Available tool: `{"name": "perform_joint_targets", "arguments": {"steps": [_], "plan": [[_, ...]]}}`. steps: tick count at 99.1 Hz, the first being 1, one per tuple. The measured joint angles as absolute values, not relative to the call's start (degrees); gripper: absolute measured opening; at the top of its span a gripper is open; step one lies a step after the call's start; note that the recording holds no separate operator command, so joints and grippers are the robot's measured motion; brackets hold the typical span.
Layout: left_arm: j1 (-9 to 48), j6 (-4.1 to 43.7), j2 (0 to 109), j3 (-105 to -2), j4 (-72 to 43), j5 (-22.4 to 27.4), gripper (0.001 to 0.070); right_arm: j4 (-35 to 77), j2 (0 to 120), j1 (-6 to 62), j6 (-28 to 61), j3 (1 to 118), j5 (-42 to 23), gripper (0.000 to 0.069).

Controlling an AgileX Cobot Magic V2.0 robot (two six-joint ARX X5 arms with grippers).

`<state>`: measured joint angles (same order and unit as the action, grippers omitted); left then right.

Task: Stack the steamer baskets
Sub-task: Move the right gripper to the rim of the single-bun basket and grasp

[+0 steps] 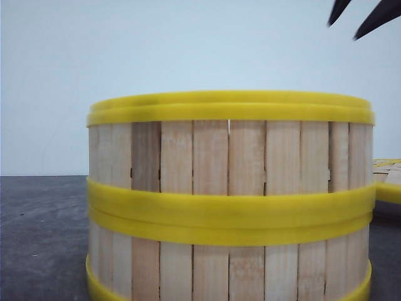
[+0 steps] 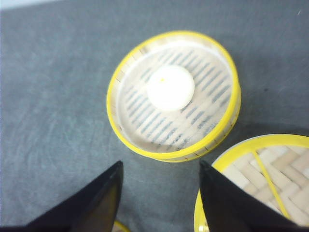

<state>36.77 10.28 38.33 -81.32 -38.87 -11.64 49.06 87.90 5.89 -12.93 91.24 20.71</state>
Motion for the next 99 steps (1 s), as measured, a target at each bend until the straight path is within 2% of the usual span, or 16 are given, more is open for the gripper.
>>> {"name": "perform_joint_targets", "arguments": {"steps": [14, 26, 42, 73, 88, 99], "plan": [[36.8, 9.8, 37.0, -81.3, -41.1, -12.3, 0.0401, 55.1, 99.3, 7.6, -12.8, 102.9, 16.3, 0.03], [36.8, 9.0, 37.2, -81.3, -43.5, -13.8, 0.0401, 59.8, 106.5, 8.3, -11.9, 111.4, 13.3, 0.0353], [36.8, 8.5, 37.3, -81.3, -45.0, -14.1, 0.0401, 63.4, 113.2, 8.5, -11.2, 115.4, 10.6, 0.0368], [36.8, 8.4, 37.3, -81.3, -47.5, -14.4, 0.0401, 65.8, 122.4, 8.3, -10.7, 115.3, 7.5, 0.0332], [36.8, 8.4, 37.3, -81.3, -48.2, -14.5, 0.0401, 64.9, 124.3, 8.4, -10.7, 115.3, 7.4, 0.0259], [36.8, 8.3, 37.4, -81.3, -49.1, -15.2, 0.0401, 63.8, 125.2, 8.8, -10.7, 115.3, 7.4, 0.0242]]}}
